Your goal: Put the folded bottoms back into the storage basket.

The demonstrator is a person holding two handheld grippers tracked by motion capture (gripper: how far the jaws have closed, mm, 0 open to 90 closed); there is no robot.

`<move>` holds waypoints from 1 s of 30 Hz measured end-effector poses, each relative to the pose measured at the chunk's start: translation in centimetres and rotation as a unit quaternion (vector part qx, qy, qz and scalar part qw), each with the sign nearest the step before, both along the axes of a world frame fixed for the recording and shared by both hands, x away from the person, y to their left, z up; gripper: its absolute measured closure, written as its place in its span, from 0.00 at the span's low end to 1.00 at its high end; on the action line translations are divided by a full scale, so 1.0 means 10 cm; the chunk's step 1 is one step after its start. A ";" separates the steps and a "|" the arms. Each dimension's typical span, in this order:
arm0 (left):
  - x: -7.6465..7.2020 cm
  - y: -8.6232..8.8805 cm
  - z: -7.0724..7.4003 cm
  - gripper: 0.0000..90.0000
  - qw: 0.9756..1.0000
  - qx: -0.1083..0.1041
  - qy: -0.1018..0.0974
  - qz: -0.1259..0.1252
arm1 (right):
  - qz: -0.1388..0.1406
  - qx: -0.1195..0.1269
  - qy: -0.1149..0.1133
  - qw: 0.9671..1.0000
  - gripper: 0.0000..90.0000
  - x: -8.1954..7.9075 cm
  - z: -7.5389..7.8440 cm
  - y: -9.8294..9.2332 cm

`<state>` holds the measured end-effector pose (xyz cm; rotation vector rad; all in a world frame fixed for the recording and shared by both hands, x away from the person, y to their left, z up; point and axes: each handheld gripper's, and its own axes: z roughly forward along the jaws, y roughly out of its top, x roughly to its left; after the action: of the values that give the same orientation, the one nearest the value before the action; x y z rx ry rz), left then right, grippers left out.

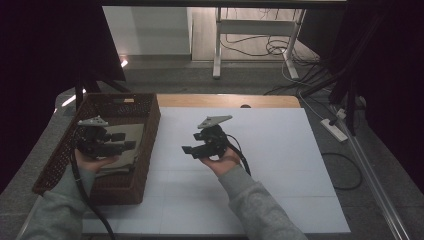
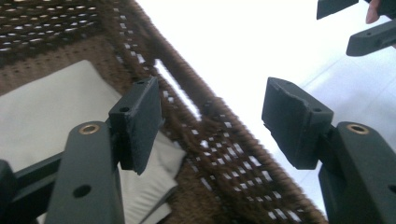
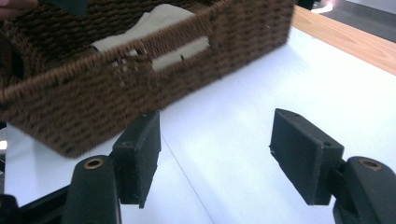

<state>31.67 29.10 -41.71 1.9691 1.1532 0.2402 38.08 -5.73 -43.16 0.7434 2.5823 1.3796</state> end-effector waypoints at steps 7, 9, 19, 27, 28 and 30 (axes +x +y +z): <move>-0.11 -0.18 -0.04 0.40 1.000 -0.011 -0.001 -0.012 | -0.021 -0.002 -0.004 1.000 0.37 -0.12 -0.01 -0.45; -0.14 -0.23 -0.05 0.40 1.000 -0.010 -0.002 -0.014 | -0.028 -0.003 -0.006 1.000 0.37 -0.16 -0.02 -0.59; -0.28 -0.40 -0.09 0.40 1.000 -0.008 -0.007 -0.017 | -0.068 -0.012 -0.008 0.998 0.37 -0.34 -0.04 -1.26; -0.35 -0.48 -0.14 0.40 1.000 -0.011 -0.008 -0.021 | -0.101 -0.016 -0.001 0.995 0.37 -0.45 -0.11 -1.73; -0.36 -0.48 -0.14 0.40 1.000 -0.012 -0.009 -0.021 | -0.105 -0.017 -0.001 0.994 0.37 -0.46 -0.12 -1.78; -0.37 -0.48 -0.15 0.39 1.000 -0.013 -0.009 -0.019 | -0.114 -0.018 0.002 0.993 0.37 -0.48 -0.14 -1.89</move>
<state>27.96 24.32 -43.20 1.9613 1.1000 0.2219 33.23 -24.60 -44.56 0.9989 2.4264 1.2606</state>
